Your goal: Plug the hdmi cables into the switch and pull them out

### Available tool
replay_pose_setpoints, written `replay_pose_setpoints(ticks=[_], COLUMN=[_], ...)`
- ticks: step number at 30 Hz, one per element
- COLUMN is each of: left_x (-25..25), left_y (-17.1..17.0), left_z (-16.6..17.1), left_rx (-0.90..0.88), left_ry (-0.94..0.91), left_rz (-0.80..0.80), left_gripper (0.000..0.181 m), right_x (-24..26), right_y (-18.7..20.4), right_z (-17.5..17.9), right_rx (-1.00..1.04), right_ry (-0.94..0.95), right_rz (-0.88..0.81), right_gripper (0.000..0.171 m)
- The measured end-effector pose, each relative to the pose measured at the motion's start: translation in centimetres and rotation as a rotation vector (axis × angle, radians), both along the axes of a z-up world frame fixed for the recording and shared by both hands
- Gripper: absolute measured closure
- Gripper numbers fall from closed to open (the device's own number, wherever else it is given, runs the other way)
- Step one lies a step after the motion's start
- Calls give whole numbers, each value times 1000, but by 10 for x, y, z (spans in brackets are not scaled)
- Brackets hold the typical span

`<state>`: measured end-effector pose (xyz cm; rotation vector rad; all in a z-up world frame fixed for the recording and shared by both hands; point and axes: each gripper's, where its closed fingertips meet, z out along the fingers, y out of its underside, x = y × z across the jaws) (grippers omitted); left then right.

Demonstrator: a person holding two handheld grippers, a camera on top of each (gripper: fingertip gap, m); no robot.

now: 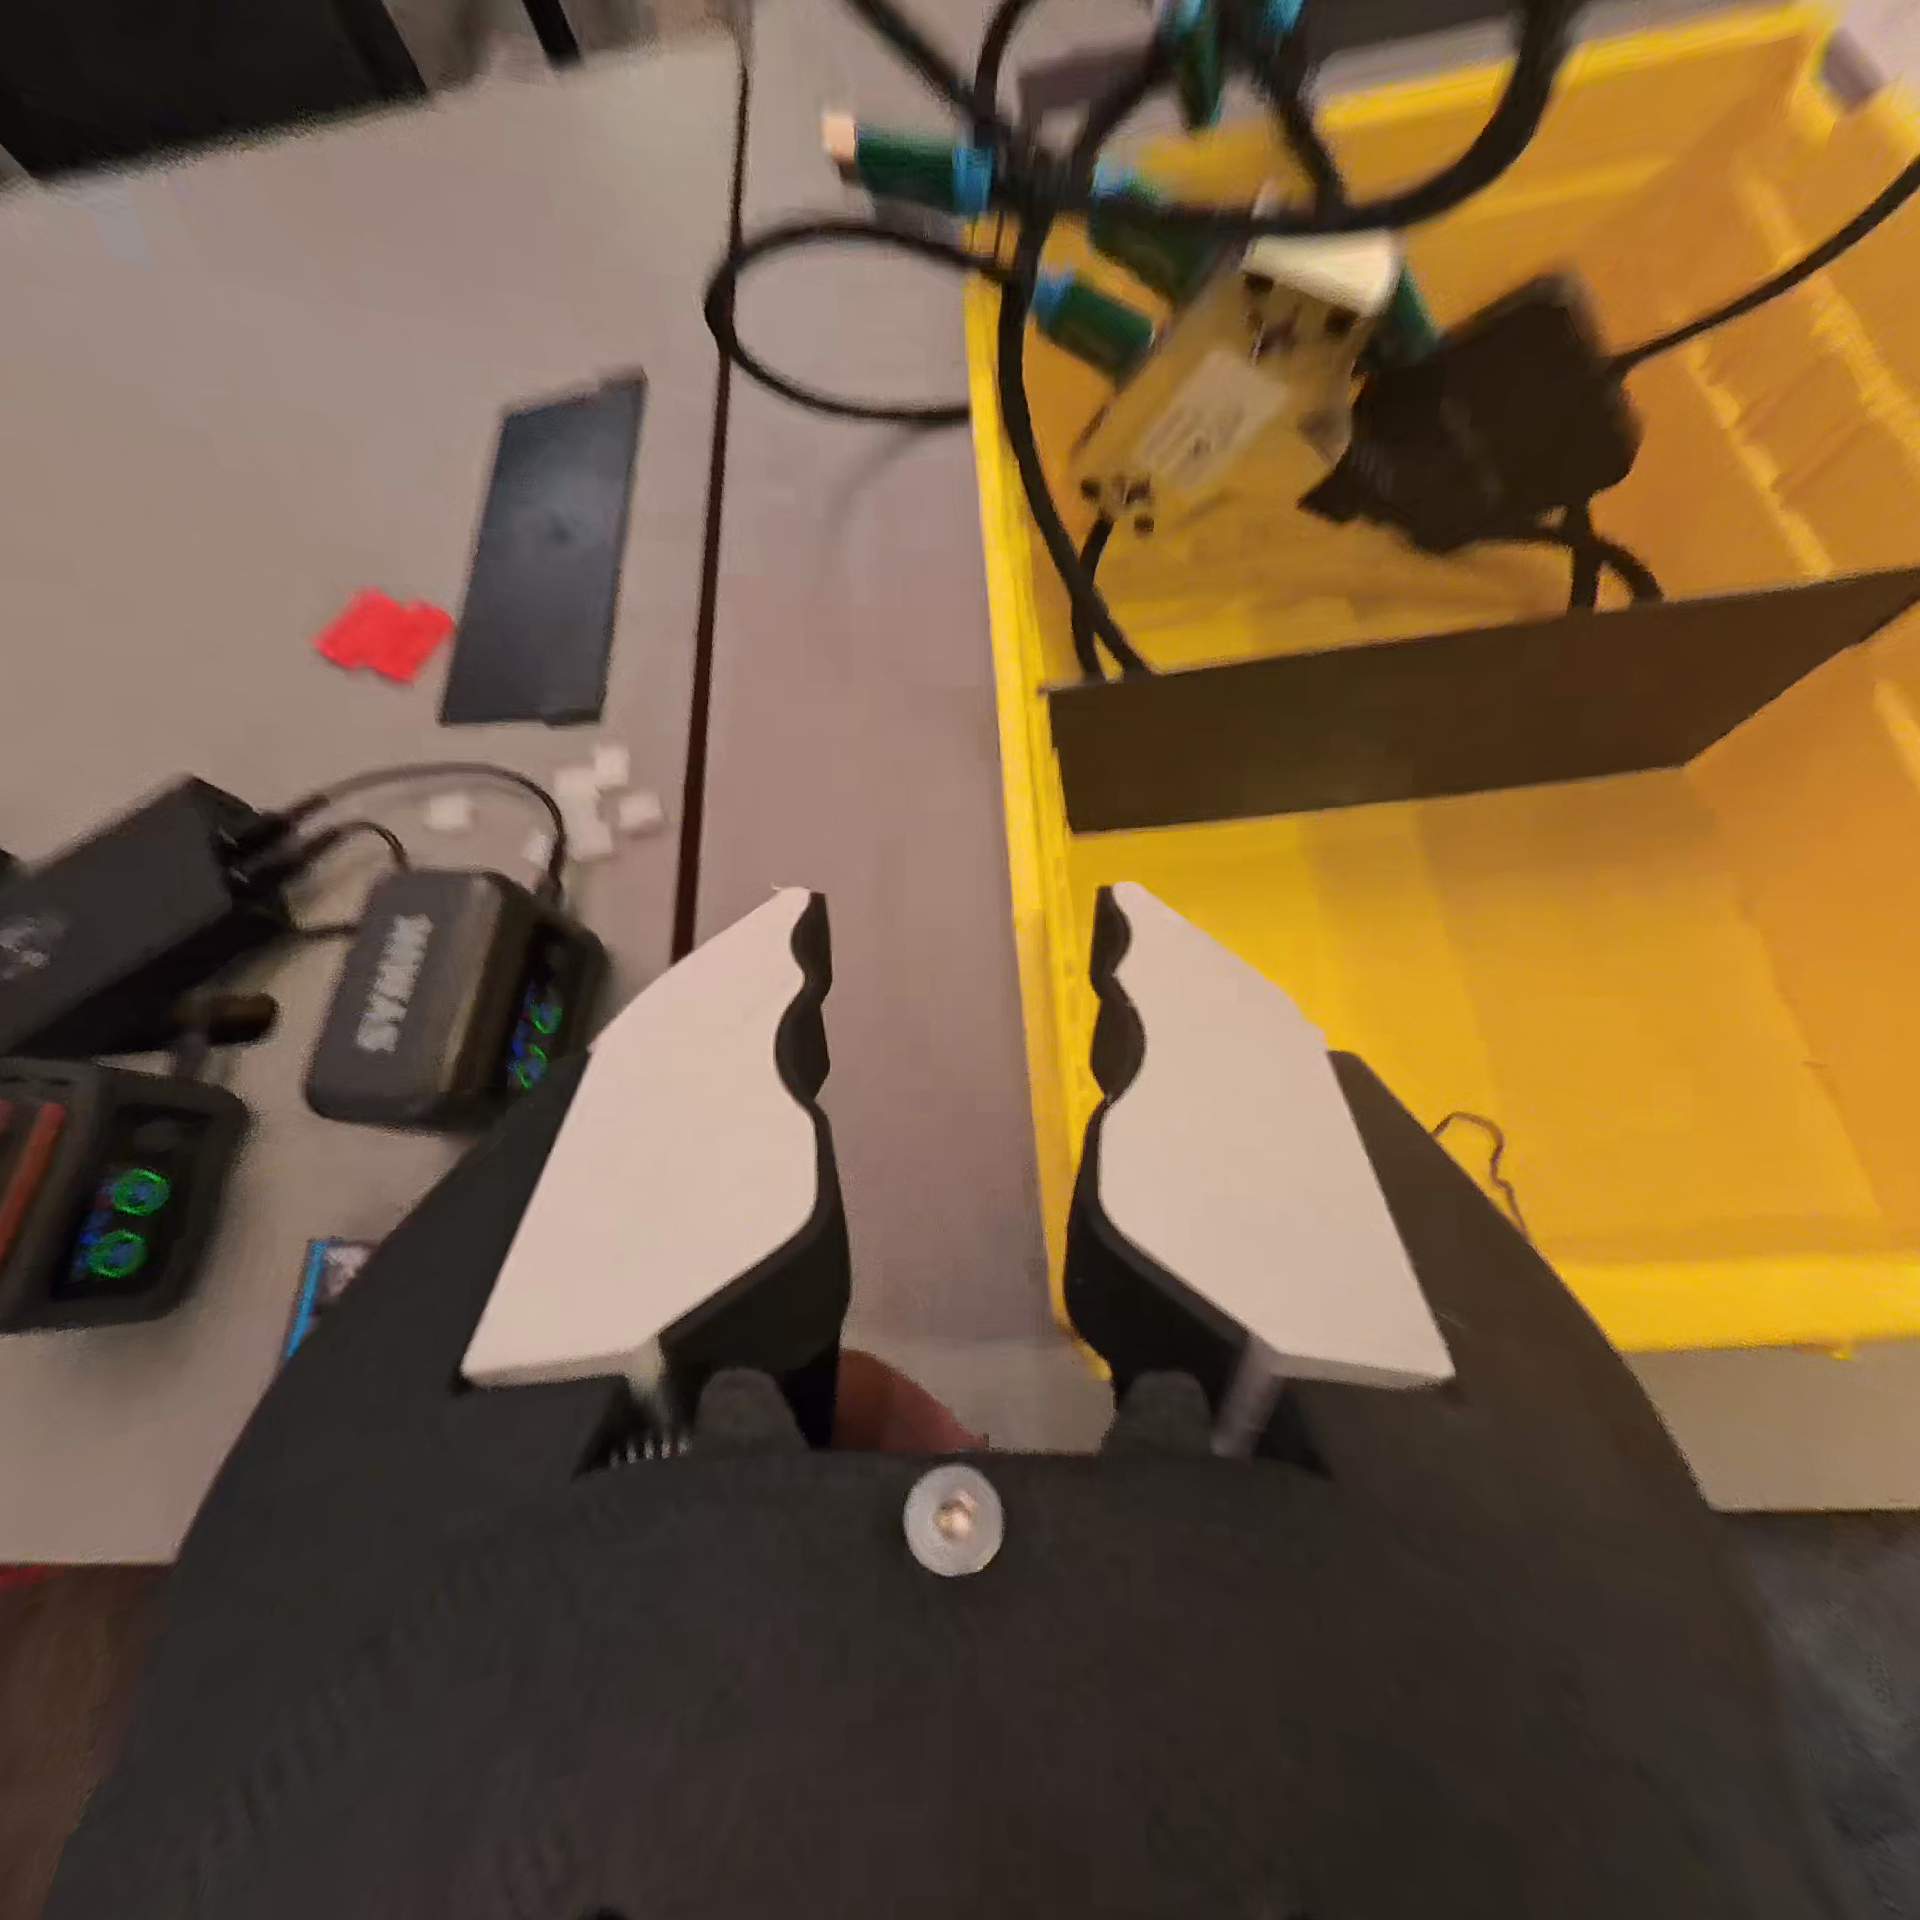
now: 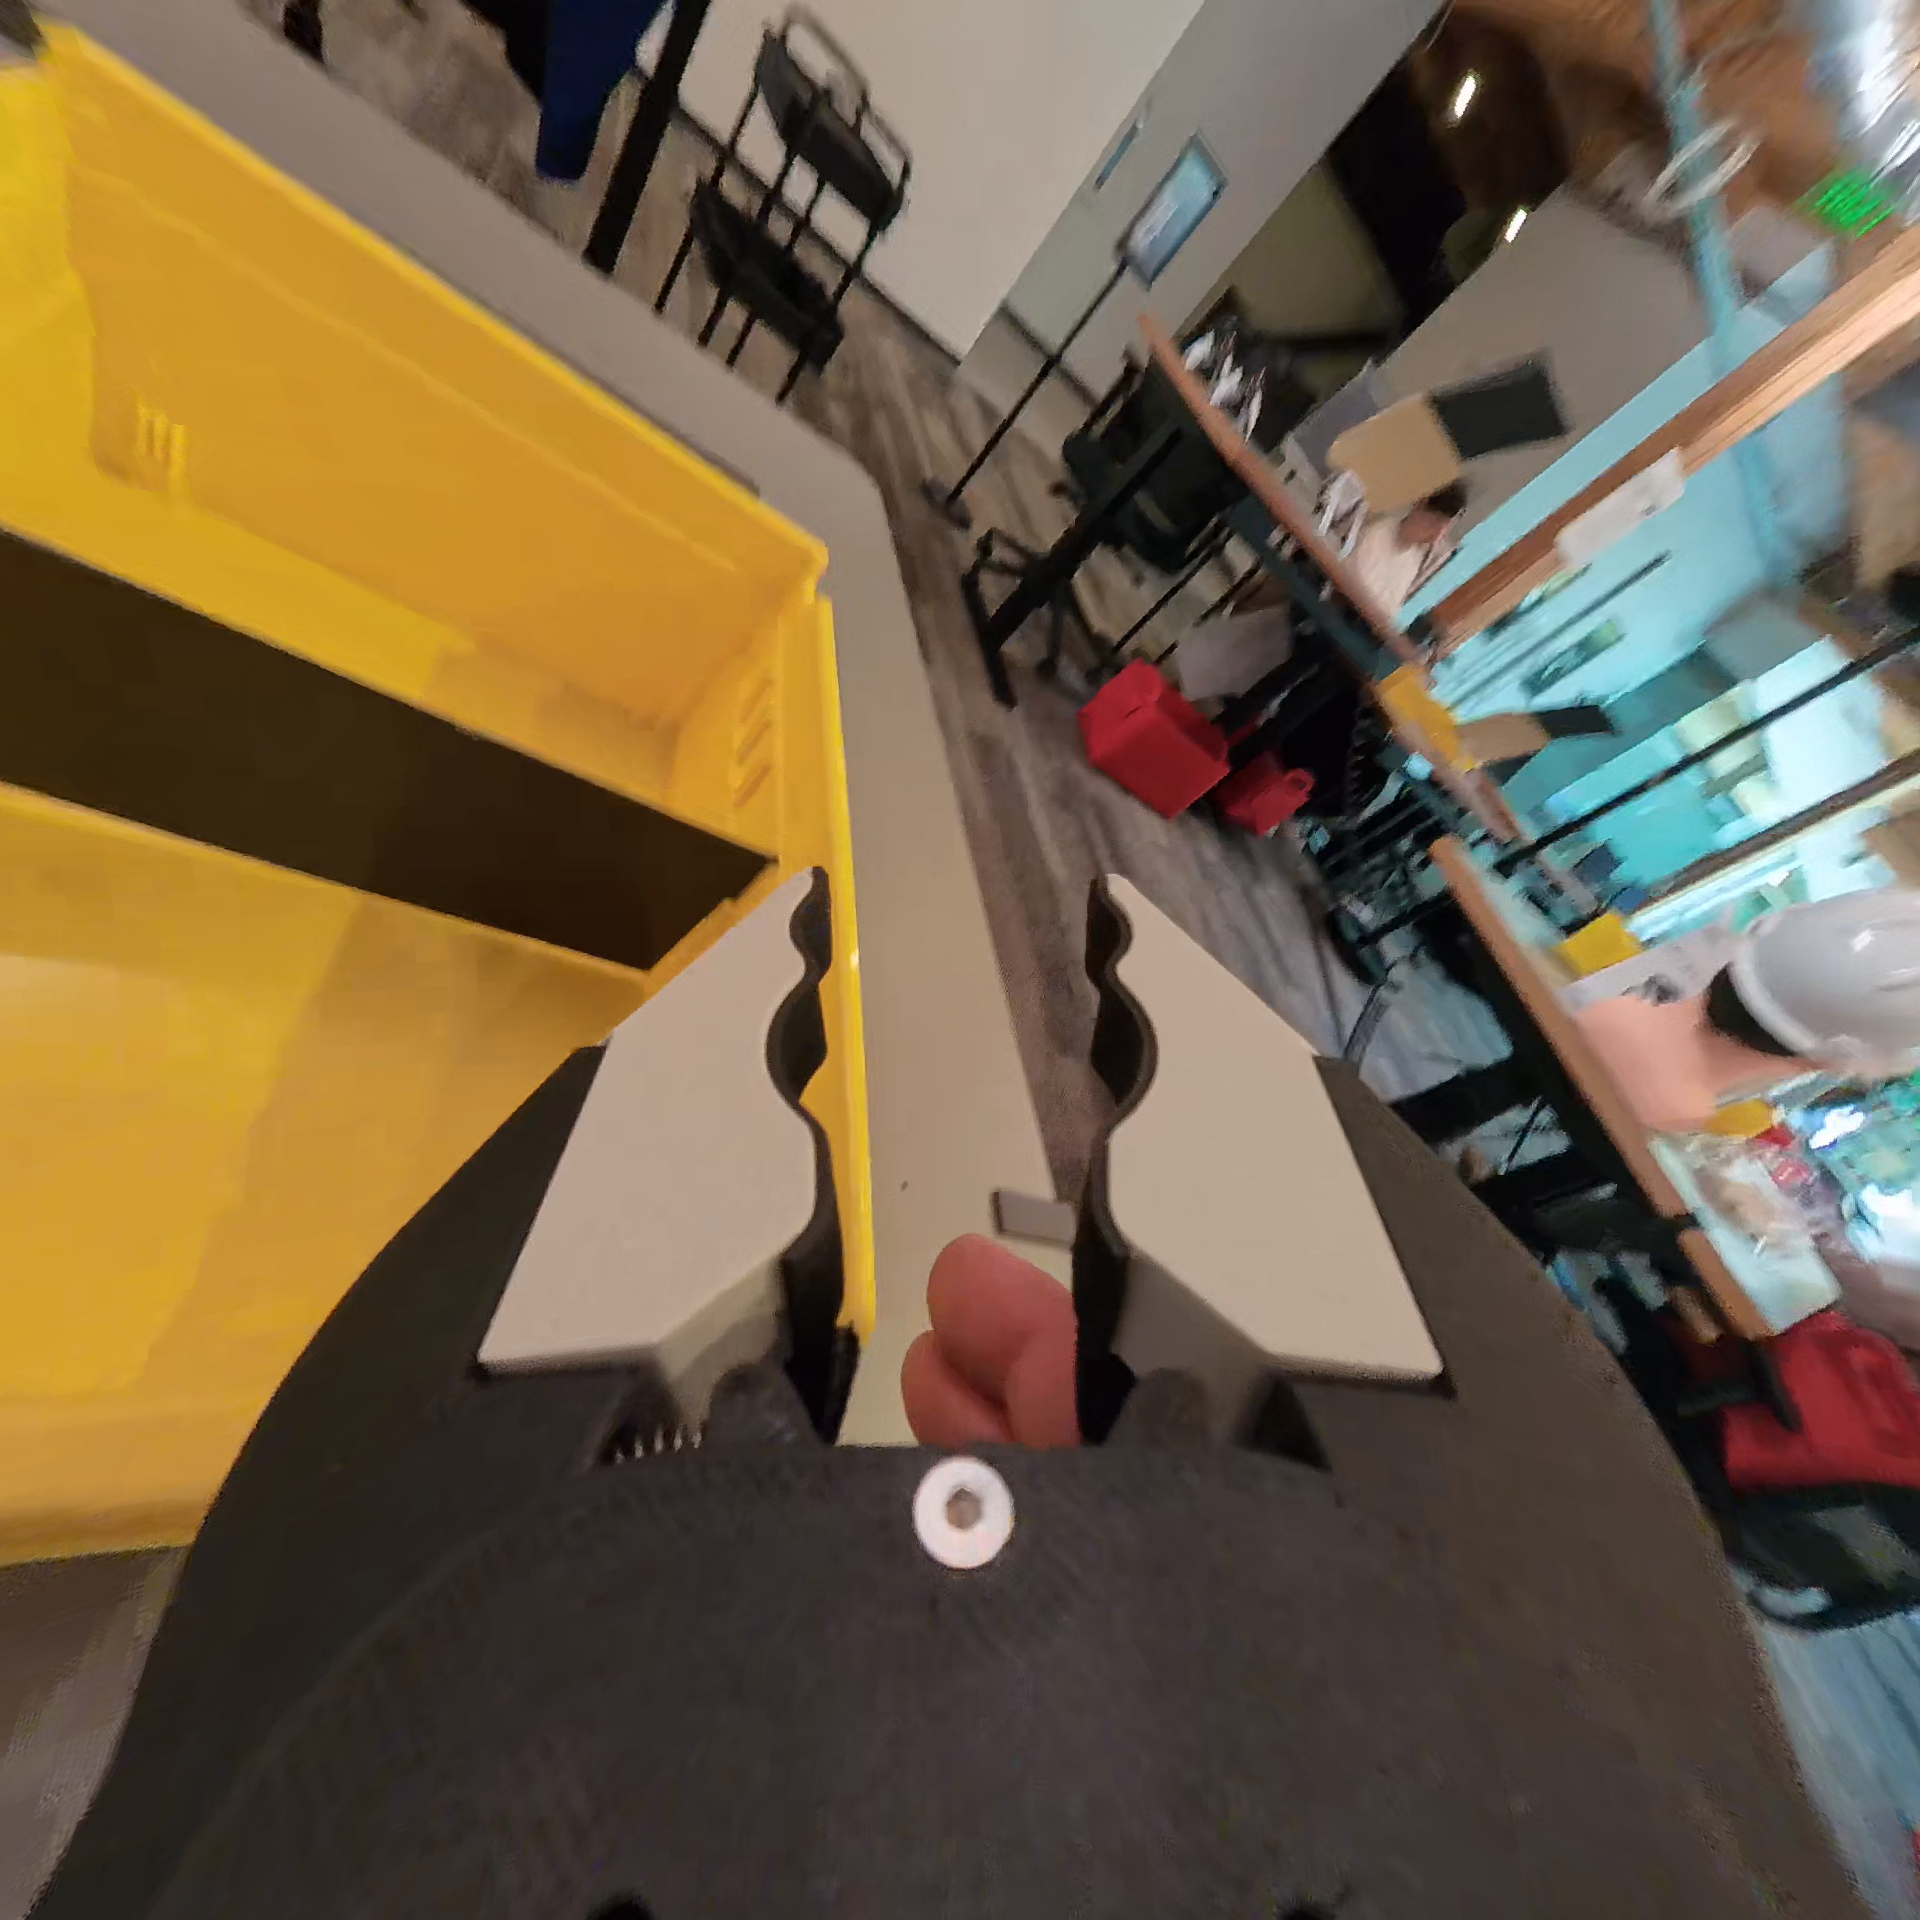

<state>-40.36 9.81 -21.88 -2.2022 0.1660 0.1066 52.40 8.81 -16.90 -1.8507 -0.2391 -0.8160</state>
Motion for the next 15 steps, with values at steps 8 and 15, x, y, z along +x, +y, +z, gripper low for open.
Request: replay_pose_setpoints(ticks=[8,15], left_x=[133,191], left_y=[27,103], left_z=[50,23], left_rx=[97,19], left_ry=[130,38], left_rz=[-371,-320], left_gripper=[137,117], right_x=[-156,-279], right_y=[10,16], right_z=[80,69], right_rx=[227,224], right_ry=[-85,-9], right_rz=[393,717], right_gripper=[140,143])
